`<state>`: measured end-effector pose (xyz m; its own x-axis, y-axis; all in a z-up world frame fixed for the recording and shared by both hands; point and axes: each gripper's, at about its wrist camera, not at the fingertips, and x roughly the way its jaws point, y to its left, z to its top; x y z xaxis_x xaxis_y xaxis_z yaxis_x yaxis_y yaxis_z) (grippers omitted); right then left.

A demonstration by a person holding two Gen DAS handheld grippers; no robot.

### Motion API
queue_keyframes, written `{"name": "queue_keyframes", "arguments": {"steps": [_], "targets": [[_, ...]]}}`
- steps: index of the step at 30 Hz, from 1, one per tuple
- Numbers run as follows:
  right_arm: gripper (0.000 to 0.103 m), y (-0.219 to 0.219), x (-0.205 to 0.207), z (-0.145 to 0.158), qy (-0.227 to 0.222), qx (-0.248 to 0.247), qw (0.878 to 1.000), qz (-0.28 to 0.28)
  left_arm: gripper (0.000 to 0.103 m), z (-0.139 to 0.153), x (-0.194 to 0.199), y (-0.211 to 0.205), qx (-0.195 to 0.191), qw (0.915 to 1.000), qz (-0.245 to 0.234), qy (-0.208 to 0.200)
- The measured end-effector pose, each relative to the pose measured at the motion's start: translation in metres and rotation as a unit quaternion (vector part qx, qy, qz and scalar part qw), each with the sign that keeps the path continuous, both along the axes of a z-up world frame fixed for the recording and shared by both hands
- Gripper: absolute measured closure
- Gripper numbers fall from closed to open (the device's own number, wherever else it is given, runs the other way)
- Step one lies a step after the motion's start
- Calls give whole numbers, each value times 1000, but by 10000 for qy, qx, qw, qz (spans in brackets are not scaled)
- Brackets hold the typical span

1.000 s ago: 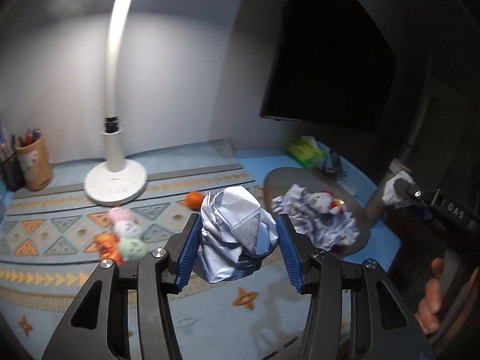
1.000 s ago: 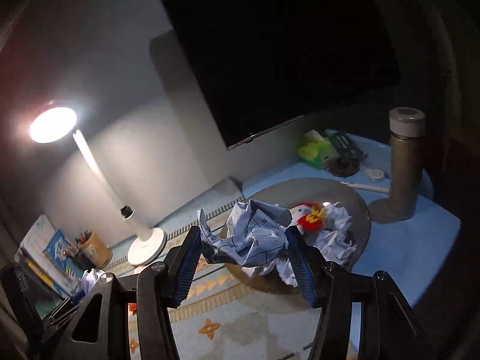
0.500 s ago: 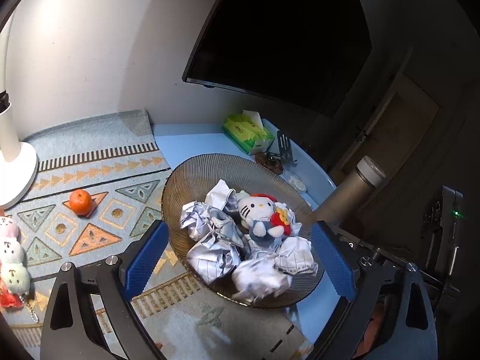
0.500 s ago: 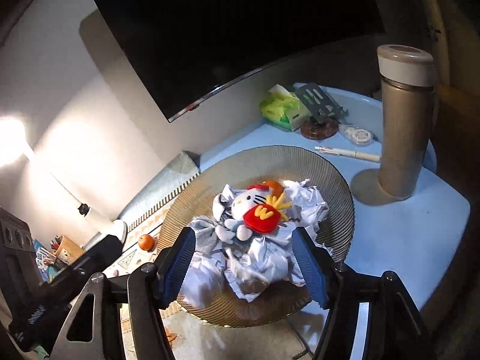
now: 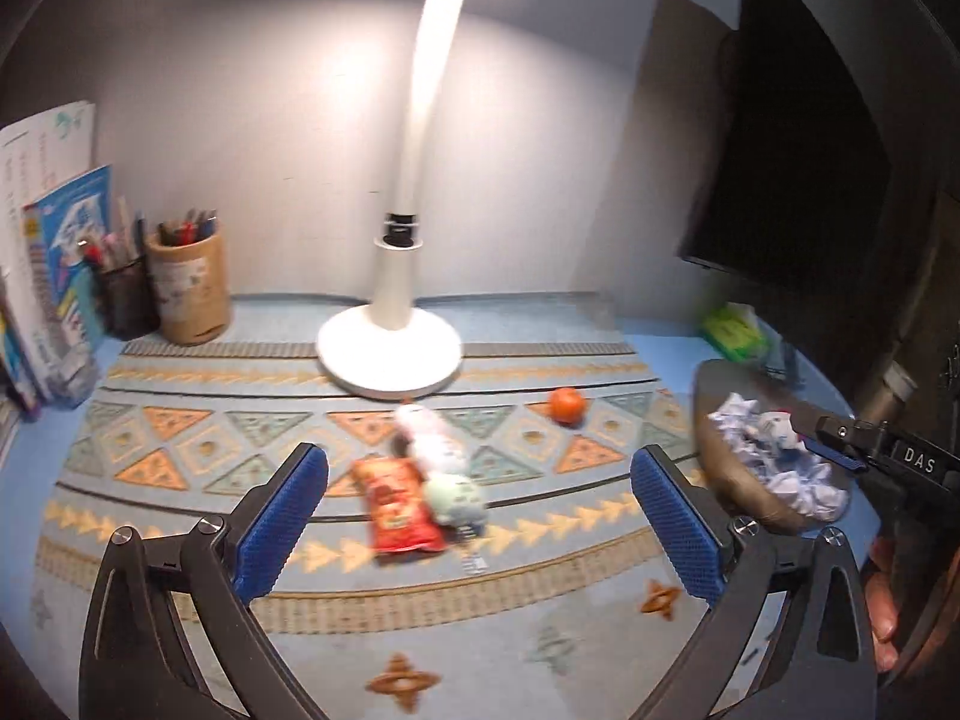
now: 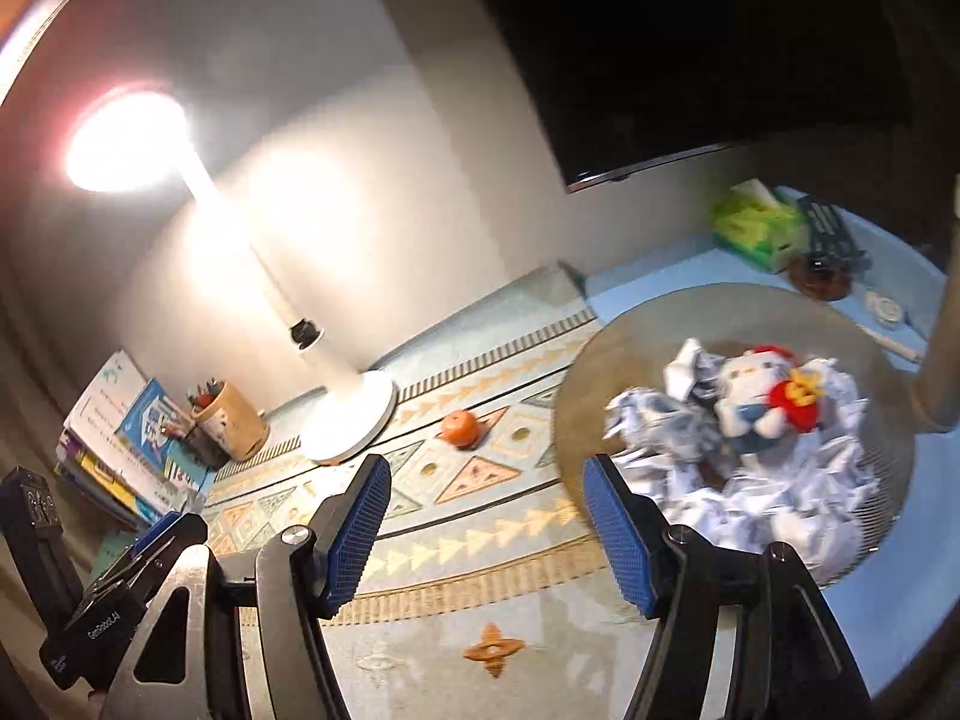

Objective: Organize objects
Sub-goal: 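Move both tools back toward the red chip-bag plush and stacked plush keychain, then grasp the stacked plush keychain with the right tool while the left tool grasps the chip-bag plush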

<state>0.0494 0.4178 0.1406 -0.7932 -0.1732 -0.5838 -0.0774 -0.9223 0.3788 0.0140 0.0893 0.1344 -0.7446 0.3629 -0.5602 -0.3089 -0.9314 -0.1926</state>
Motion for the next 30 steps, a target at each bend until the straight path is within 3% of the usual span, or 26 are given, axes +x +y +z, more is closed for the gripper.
{"name": "queue_keyframes", "arguments": {"steps": [4,10,17,24,30], "targets": [[38,-49,-29,-38,-219,102,9987,445,1,-46,-14,-41,-284,9974,509,-415],[38,-89,-61,-99,-1024,0,9895,1016,2,-101,-25,-51,-476,9933,432,-962],[38,-128,-96,-105,-1274,-4,9799,1538,3,-101,-42,-45,-372,9925,228,-1139],[42,-160,-136,-121,-1384,4,9775,1590,6,-103,-55,-39,-301,9920,167,-1218],[59,-165,-141,-125,-1323,149,9775,1638,11,-102,-63,-25,-571,9917,44,-1151]]}}
